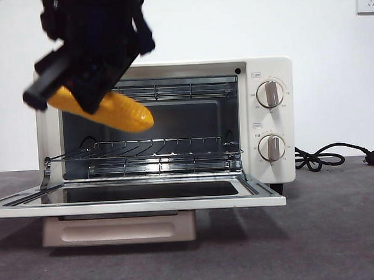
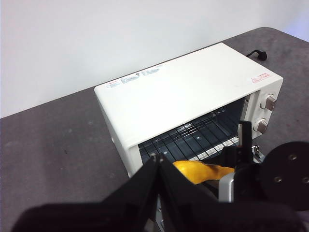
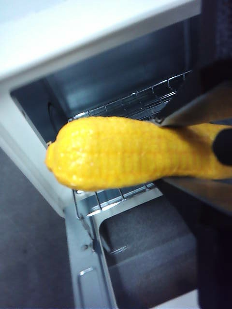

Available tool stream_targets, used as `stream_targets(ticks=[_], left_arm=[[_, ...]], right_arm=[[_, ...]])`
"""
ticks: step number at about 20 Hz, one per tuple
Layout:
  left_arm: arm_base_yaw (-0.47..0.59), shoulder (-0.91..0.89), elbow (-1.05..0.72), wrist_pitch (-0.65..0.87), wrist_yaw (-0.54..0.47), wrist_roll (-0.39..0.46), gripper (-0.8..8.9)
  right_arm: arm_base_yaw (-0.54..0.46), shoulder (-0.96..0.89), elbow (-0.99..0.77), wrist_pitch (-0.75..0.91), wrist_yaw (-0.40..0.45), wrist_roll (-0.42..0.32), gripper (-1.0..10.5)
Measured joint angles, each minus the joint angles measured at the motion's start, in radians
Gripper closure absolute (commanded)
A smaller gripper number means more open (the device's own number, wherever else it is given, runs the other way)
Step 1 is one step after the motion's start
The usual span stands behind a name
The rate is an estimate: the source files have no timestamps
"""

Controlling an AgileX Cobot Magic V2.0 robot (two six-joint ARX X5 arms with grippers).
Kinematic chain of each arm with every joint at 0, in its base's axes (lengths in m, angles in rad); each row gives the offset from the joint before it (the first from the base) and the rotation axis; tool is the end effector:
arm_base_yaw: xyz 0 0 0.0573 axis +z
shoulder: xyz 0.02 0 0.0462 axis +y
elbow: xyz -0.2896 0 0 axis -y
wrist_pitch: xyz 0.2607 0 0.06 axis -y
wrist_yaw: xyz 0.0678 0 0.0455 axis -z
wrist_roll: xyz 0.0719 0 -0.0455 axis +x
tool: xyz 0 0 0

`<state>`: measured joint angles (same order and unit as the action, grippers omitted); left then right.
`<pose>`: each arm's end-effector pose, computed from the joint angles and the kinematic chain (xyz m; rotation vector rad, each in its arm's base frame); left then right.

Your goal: Take the corn from the table,put the corn in the oven

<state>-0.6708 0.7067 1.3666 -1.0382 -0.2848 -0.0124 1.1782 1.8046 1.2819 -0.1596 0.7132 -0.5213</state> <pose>0.0878 -0.0439 0.4482 0.1629 0.3403 -0.3792 0.2109 0.3865 0.2300 -1.0629 0.2841 0.5550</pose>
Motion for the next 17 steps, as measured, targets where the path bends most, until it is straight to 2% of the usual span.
stream_targets(ticks=[4,13,17], left_arm=[[0.000,0.000,0.000,0.000,-0.001,0.000,8.19],[0.000,0.000,0.000,0.000,-0.001,0.000,8.19],[0.000,0.000,0.000,0.000,-0.001,0.000,8.19]], right_arm=[[-0.016,0.022,0.000,0.040,0.016,-0.023,8.1],[-0.093,0.024,0.000,0.076,0.007,-0.038,8.1],[-0.137,0.024,0.000,0.069,-0.026,-0.041,7.2]])
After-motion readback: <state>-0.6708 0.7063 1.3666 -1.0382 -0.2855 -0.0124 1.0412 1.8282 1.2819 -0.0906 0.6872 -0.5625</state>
